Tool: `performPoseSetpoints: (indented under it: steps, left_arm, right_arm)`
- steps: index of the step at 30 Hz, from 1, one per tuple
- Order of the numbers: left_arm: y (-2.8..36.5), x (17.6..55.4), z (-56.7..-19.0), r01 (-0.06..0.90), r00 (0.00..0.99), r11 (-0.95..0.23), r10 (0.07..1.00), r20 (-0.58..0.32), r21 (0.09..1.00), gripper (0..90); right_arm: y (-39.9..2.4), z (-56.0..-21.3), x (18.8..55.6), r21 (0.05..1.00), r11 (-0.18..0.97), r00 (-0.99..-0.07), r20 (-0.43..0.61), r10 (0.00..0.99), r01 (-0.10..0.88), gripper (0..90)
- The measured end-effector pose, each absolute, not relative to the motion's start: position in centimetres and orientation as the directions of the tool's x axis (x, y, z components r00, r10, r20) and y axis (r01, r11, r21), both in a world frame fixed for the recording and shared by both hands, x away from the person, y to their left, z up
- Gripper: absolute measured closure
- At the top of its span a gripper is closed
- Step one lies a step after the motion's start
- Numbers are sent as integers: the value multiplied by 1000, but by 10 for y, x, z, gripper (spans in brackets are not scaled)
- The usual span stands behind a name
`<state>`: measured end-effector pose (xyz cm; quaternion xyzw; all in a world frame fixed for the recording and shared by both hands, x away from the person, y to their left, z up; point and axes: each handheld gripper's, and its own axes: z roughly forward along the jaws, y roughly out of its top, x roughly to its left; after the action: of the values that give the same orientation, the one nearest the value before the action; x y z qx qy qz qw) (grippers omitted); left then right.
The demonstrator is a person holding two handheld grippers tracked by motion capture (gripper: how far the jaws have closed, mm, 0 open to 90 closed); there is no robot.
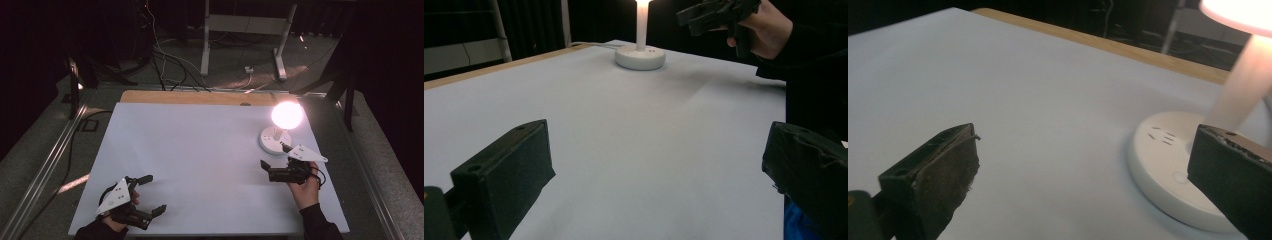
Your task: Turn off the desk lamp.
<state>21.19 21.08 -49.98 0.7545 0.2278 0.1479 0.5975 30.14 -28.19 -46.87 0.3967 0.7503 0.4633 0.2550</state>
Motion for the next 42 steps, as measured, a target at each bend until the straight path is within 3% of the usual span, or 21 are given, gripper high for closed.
performPoseSetpoints:
  steps: [16, 28, 39, 42]
  left_arm:
    - [211, 212, -500, 170, 853, -176, 518, -56, 970, 5]
    - [212, 212, -500, 173, 851, -167, 522, -62, 971, 5]
    - [212, 212, -500, 173, 850, -166, 523, -62, 971, 5]
    - [212, 212, -500, 173, 850, -166, 523, -62, 971, 5]
  right_arm:
    - [-287, -475, 324, 884, 202, -445, 7, 895, 421, 0]
    - [-286, -480, 340, 834, 186, -378, 29, 925, 519, 0]
    - [-288, -474, 343, 824, 169, -320, 16, 947, 541, 288]
    - [-290, -473, 345, 815, 152, -311, 36, 950, 560, 542]
